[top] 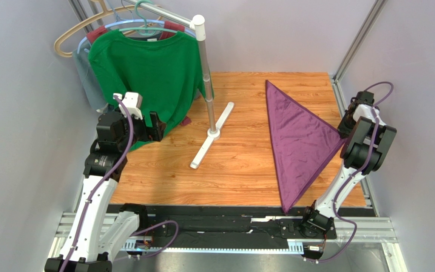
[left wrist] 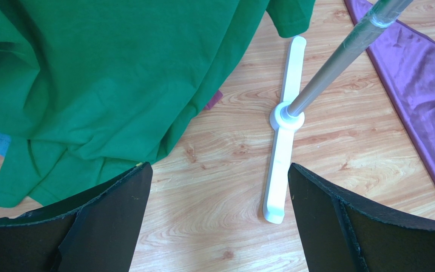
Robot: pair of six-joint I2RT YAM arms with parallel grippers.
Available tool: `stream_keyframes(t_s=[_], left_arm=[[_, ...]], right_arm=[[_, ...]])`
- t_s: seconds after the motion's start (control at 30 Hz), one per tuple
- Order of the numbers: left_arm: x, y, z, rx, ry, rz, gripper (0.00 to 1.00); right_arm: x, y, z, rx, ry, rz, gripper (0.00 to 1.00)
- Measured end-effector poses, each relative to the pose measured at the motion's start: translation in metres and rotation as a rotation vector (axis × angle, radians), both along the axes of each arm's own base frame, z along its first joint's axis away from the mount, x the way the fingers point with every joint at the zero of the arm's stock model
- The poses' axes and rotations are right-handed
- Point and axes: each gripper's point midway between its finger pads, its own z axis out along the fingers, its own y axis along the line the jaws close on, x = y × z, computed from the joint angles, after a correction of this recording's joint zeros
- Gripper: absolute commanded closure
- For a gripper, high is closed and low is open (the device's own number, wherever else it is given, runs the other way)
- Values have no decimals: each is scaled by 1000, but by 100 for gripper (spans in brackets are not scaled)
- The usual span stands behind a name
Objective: Fold the napkin, place the utensils inside, and roll it up
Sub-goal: Fold the napkin
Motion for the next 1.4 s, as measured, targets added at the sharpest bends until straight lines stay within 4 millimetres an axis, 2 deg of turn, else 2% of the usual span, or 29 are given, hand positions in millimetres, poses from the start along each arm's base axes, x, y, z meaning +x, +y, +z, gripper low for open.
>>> stream_keyframes(t_s=[1.4], left_arm=[[0,-1,0,-2,2,-6,1]], right_arm=[[-4,-10,6,-38,3,-36,100]])
